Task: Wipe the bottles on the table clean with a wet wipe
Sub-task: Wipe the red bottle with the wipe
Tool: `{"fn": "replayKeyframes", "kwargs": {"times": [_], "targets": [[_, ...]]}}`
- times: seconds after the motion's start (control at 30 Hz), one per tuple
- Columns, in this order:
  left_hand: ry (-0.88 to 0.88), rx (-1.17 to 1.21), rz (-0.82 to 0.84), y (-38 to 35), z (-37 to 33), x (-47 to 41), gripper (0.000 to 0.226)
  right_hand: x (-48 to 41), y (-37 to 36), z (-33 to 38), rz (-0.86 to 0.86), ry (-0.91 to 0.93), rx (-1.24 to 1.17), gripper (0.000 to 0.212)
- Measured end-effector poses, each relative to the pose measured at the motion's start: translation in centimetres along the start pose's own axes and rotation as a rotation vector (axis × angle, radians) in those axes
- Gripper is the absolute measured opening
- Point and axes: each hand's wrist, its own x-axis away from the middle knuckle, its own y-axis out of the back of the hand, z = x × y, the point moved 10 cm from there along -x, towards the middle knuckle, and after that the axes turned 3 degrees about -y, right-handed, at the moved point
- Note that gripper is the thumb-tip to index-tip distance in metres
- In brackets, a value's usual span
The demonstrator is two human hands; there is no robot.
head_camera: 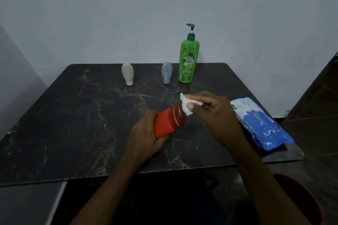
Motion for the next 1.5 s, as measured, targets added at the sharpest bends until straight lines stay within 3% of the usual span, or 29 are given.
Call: {"fn": "replayKeyframes", "kwargs": {"times": [0.1, 0.2, 0.37, 0.5, 0.67, 0.77, 0.87, 0.93, 1.03, 1.2, 1.27, 1.37, 1.5], "targets": [[0.015, 0.028, -0.031, 0.3, 0.2, 0.0, 0.059, 1.5, -2.4, 2.4, 0.067, 0.214, 0.331, 0.030], [0.035, 0.056, -0.049, 0.5, 0.6, 0.1, 0.056, 4.2, -3.1, 3.8, 0.095, 0.328, 0.377, 0.026], [0.002, 0.052, -0.032, 0.4, 0.1, 0.0, 0.054, 2.6, -0.1, 2.8, 0.166, 0.157, 0.117, 0.011], [-0.015, 0.034, -0.029, 0.4, -0.2, -0.1, 0.057, 0.0, -0.9, 2.7, 0.060, 0.188, 0.220, 0.023], [0.004, 0.077, -0.046, 0.4, 0.3, 0.0, 0.053, 4.3, -3.2, 3.4, -0.027, 0.270, 0.446, 0.032], [0.015, 0.089, -0.061, 0.4, 0.7, -0.1, 0.049, 6.6, -2.5, 3.6, -0.001, 0.300, 0.340, 0.025], [0.001, 0.075, -0.052, 0.3, 0.4, -0.1, 0.051, 4.5, -0.5, 2.5, -0.016, 0.197, 0.203, 0.015], [-0.007, 0.071, -0.043, 0.3, 0.1, 0.0, 0.055, 2.5, 0.2, 2.8, -0.081, 0.205, 0.216, 0.020], [-0.006, 0.069, -0.043, 0.3, 0.1, -0.1, 0.059, 1.1, -1.9, 2.5, -0.038, 0.175, 0.250, 0.028], [0.007, 0.086, -0.046, 0.1, 0.4, 0.0, 0.057, 6.0, -3.0, 3.7, -0.185, 0.224, 0.385, 0.029], [0.020, 0.120, -0.053, 0.2, 0.7, 0.0, 0.056, 6.7, -2.8, 3.6, -0.156, 0.238, 0.329, 0.025], [-0.003, 0.114, -0.060, 0.4, 0.2, 0.0, 0.053, 4.6, -0.9, 2.1, -0.168, 0.118, 0.146, 0.012], [0.026, 0.122, -0.072, 0.7, 0.3, 0.0, 0.052, 1.5, -1.7, 3.1, -0.139, 0.155, 0.201, 0.024]]}}
